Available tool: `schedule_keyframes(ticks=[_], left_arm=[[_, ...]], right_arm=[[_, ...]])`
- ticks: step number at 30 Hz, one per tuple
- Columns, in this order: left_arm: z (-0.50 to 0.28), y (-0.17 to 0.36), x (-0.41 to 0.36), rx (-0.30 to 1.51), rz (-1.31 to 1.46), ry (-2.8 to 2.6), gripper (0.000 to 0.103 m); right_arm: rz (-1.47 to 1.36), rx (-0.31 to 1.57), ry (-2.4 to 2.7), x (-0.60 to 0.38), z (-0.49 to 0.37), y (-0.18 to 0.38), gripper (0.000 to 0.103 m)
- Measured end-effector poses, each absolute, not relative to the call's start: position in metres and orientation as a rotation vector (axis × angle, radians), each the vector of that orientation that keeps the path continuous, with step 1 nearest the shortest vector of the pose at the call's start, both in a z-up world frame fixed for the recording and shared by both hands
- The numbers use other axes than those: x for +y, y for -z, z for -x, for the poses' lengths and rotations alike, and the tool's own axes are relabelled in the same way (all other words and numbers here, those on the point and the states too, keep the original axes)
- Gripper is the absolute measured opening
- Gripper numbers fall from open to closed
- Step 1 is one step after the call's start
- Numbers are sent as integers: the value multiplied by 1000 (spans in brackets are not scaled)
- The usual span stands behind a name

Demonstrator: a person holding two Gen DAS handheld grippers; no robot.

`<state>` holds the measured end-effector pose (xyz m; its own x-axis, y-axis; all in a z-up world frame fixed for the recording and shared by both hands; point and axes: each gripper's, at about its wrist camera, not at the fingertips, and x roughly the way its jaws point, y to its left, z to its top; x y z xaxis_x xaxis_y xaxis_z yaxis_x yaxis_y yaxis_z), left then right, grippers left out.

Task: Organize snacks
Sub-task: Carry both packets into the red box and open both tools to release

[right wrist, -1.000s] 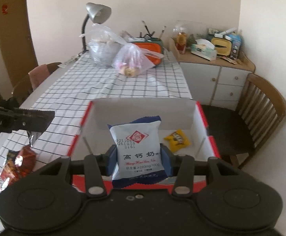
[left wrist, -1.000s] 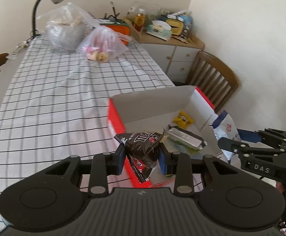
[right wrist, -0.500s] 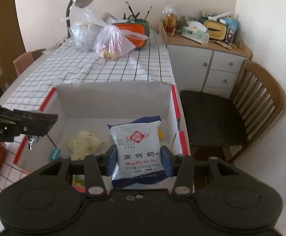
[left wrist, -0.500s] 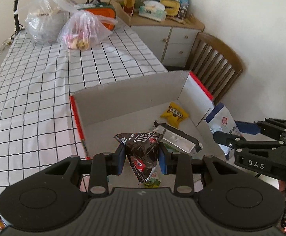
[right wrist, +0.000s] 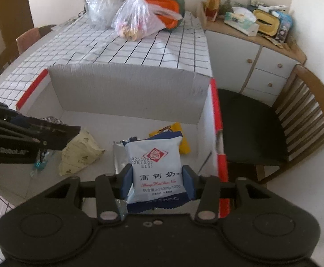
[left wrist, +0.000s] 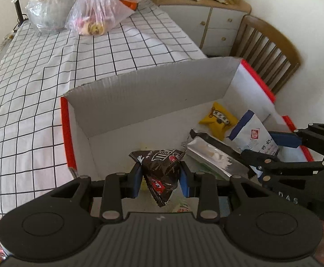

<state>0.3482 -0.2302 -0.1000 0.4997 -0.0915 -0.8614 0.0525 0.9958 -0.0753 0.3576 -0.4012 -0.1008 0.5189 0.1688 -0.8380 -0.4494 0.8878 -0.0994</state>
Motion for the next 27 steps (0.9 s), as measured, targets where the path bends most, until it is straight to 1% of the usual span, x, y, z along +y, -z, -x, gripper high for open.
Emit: schedule_keyframes(ticks=[11, 19, 22, 24, 27], left_arm=[[-367, 117, -240, 1098, -4, 73, 34], [-371, 122, -240, 1129, -11, 66, 36], [-370, 121, -240, 1126, -7, 63, 45], [-368, 118, -240, 1113, 0, 69, 53], [-363, 113, -240, 1093, 8, 74, 55]], right_arm=[[355, 996, -432, -391, -366, 115, 45], [334, 992, -449, -394, -365, 113, 48], [325, 984, -454, -395, -363, 110, 52], [319, 974, -450, -396, -361, 106, 57], [303, 961, -448, -398, -357, 100, 58]])
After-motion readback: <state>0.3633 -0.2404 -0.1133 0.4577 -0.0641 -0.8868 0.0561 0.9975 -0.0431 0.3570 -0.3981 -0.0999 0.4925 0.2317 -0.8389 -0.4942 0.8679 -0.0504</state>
